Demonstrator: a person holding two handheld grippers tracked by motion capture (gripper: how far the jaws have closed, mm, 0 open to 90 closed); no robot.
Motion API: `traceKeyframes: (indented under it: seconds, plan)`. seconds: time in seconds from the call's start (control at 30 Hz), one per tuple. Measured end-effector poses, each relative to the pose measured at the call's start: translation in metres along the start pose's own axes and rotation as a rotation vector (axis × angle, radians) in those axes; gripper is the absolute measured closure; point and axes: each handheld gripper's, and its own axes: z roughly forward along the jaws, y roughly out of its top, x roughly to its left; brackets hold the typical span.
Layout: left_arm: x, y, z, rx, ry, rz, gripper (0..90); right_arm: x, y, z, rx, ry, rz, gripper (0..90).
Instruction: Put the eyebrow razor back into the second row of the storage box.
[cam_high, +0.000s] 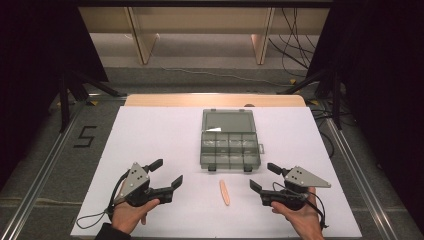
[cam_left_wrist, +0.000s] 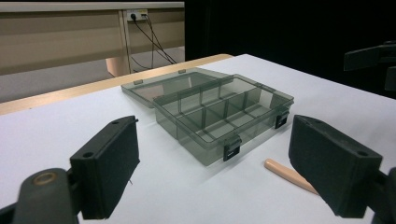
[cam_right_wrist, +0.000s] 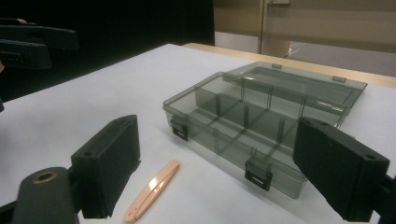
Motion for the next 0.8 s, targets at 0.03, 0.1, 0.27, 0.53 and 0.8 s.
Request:
traceKeyframes:
  seconds: [0.03,0.1,0.27,0.53,0.8]
  plan:
    - [-0.0001,0.0,0.0001,0.0,0.0,-0.002,16.0,-0.0002,0.0,0.0,0.002,-0.002,0.0,15.9]
    - [-0.0001,0.0,0.0002,0.0,0.0,-0.002,16.0,-0.0001,0.0004,-0.0008,0.013,0.004,0.003,15.9]
    - [0.0,0.0001,0.0003,0.001,-0.001,0.003,16.0,-0.001,-0.0002,0.0006,0.011,0.01,-0.003,15.9]
    - [-0.0004,-0.0002,0.0005,0.003,0.0,-0.001,16.0,-0.0013,0.0003,0.0017,0.028,0.016,-0.009,16.0]
    - [-0.0002,-0.0003,0.0019,-0.007,-0.007,0.001,16.0,-0.0021,0.0038,0.0034,0.038,0.014,-0.019,16.0]
